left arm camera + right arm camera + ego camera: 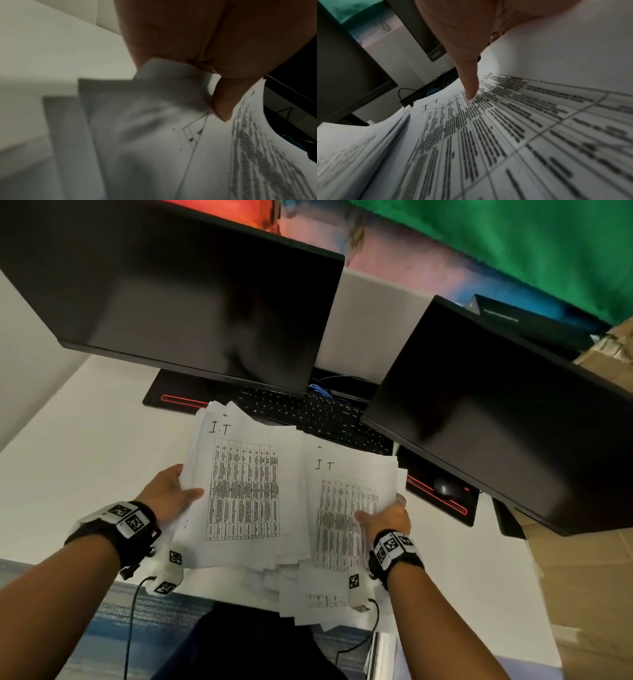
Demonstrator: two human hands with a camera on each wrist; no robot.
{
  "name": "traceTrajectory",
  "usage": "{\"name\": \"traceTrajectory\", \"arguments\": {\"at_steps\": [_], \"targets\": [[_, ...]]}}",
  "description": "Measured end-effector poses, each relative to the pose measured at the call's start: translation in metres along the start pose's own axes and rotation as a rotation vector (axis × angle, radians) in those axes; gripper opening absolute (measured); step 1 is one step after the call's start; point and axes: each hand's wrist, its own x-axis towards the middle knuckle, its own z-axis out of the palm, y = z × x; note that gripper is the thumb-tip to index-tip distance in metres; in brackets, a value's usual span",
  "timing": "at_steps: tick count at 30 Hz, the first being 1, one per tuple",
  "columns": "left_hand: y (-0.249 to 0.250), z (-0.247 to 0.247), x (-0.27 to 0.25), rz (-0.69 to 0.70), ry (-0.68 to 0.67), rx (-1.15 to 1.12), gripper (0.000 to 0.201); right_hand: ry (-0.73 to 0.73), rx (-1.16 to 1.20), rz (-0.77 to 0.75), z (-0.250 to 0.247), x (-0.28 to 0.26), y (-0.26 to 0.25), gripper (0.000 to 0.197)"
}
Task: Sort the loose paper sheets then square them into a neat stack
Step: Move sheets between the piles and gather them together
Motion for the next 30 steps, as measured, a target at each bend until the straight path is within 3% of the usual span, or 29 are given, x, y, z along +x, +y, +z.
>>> {"name": "traceTrajectory", "arguments": {"at_steps": [2,4,8,12,15,17,19,23,27,30], "targets": [[0.003,0.002,-0.001,-0.014,0.006,0.002,0.035,-0.047,0.097,0.084,-0.007,0.001,-0.005,0.1],[0.001,0.003,0.002,-0.036,-0.012,-0.01,0.03,-0.093,0.17,0.15,-0.018,-0.001,-0.011,0.095],[0.0,0.005,0.006,-0.074,0.0,-0.018,0.029,-0.158,0.037,0.024,-0.031,-0.016,-0.018,0.07],[-0.002,0.009,0.005,-0.057,-0.011,-0.002,0.033,-0.047,-0.014,-0.204,-0.056,-0.038,-0.04,0.033],[-0.006,0.008,0.008,-0.052,-0.014,-0.011,0.034,0.15,-0.032,-0.332,-0.098,-0.052,-0.069,0.025],[-0.004,0.007,0.007,-0.039,-0.036,0.007,0.036,0.262,0.072,-0.459,-0.132,-0.063,-0.091,0.016],[-0.003,0.008,0.006,-0.03,-0.046,0.014,0.036,0.296,0.251,-0.529,-0.161,-0.074,-0.111,0.021],[0.004,0.01,-0.004,-0.019,-0.079,-0.031,0.028,0.166,0.603,-0.516,-0.173,-0.083,-0.13,0.026],[0.018,0.007,-0.015,-0.023,-0.109,-0.093,0.013,-0.073,0.555,-0.386,-0.119,-0.064,-0.124,0.03],[0.017,0.003,-0.011,-0.17,-0.118,-0.356,0.052,-0.258,0.429,-0.309,-0.067,-0.044,-0.122,0.04]]}}
